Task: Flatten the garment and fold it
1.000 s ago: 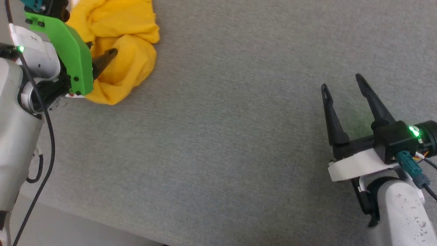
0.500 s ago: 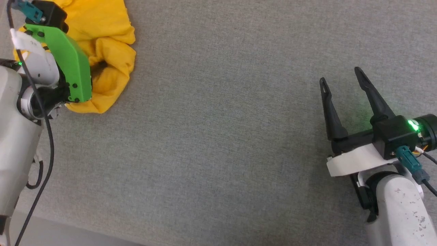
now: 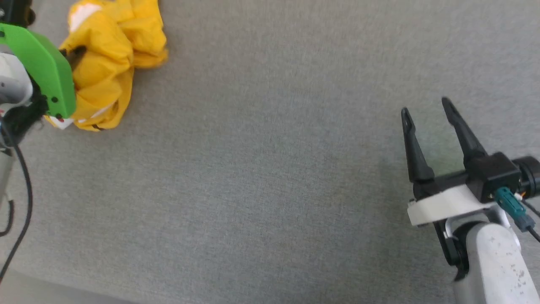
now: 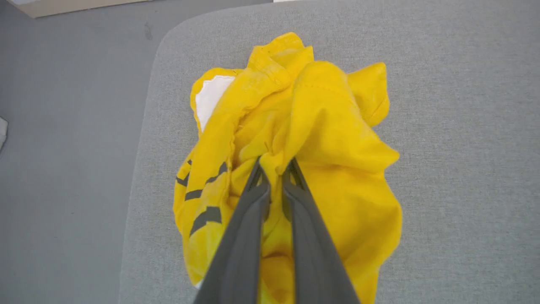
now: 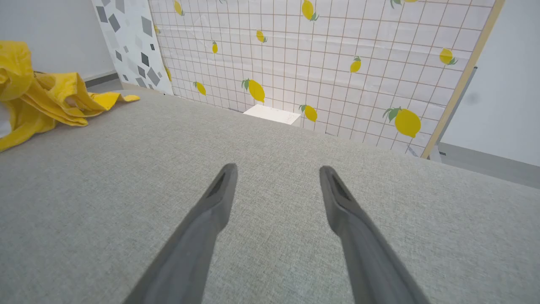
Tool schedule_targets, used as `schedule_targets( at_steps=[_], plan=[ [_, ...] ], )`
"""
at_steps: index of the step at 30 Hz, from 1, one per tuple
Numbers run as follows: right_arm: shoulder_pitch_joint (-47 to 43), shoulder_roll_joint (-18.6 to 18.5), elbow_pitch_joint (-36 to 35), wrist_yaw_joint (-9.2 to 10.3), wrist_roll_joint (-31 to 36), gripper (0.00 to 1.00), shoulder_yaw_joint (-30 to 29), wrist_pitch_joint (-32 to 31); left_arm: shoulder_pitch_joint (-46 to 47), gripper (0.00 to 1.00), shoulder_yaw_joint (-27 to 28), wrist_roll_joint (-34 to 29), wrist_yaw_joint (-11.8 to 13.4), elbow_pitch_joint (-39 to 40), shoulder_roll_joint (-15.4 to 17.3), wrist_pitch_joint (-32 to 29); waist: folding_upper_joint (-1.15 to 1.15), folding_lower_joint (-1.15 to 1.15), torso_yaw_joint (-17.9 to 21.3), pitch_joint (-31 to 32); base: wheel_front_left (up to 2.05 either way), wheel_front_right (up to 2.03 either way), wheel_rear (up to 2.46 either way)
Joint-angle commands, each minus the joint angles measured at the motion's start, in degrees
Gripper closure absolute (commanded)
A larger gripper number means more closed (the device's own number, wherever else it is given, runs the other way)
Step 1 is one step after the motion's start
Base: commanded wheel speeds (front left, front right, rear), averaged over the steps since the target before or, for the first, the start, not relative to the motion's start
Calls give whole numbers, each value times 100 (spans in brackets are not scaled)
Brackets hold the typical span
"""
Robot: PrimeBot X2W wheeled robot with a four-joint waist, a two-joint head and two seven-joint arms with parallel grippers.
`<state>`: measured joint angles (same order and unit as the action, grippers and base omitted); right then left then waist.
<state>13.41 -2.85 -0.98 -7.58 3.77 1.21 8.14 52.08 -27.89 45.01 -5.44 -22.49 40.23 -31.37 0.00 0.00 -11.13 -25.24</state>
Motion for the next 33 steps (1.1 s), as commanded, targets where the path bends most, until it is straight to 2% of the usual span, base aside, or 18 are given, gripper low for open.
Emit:
schedule_targets(
  at_steps=[1,9,14,23,33],
  plan=[
    [-111,-3,55,9,-63,0,-44,70,74,100,13,-60,-29,107,113,63,0,0,44,501,0,0,0],
    [-359,-3,216,9,-229,0,-245,188,479,100,73,-62,-72,755,308,-56,0,0,100,1137,0,0,0],
    [-469,-3,272,9,-318,0,-348,229,962,100,134,-160,-6,1088,199,-7,0,0,203,1432,0,0,0],
    [-590,-3,340,9,-456,0,-638,335,1732,100,46,-178,237,1362,-616,116,0,0,474,1777,0,0,0],
    [-656,-3,267,9,-433,0,-1065,338,1817,100,-231,63,445,1859,-1530,139,0,0,896,1900,0,0,0]
  ],
)
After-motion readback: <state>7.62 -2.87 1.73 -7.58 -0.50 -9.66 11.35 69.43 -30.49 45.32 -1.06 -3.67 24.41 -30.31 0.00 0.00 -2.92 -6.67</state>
